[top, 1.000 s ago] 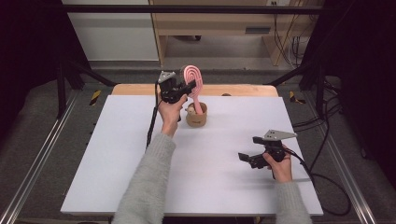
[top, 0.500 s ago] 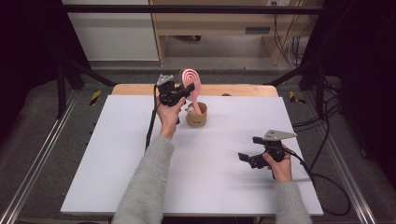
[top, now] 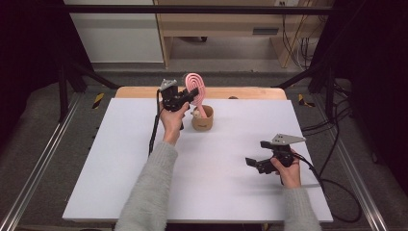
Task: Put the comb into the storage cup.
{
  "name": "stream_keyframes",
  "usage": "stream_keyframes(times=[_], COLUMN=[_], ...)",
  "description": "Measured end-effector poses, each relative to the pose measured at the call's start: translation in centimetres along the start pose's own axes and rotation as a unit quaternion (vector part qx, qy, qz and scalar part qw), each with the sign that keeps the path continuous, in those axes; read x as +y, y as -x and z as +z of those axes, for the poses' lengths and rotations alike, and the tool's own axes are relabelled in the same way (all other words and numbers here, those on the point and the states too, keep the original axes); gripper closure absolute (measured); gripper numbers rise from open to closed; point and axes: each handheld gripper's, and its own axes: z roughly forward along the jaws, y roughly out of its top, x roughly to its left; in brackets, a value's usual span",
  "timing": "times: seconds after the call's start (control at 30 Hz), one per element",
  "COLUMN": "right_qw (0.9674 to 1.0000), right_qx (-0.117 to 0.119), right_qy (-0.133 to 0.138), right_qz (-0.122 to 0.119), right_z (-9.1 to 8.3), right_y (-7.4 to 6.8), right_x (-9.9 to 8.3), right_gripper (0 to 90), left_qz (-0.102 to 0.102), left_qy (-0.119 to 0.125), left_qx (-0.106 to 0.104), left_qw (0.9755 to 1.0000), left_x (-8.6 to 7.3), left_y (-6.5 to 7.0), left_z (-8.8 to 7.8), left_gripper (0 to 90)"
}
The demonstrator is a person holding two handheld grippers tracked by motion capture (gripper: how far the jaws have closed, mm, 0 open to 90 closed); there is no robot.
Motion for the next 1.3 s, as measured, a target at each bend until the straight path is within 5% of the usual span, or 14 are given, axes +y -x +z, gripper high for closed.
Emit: stream_keyframes(times=[0.77, 1.3], right_qw=[1.0, 1.0], right_qx=[-0.001, -0.002], right_qy=[-0.001, -0.002], right_qz=[-0.001, -0.001], right_z=[0.1, 0.1], right_y=[0.0, 0.0], right_x=[0.0, 0.0], right_gripper=[0.6, 0.6], left_qz=[0.024, 0.029], left_qy=[-0.007, -0.02], left_qx=[0.041, 0.045], left_qw=[0.9988, 0.9984], left_x=[-0.5, -0.6], left_y=[-1.4, -2.3], left_z=[-1.3, -2.1], left_gripper=[57.7, 50.9])
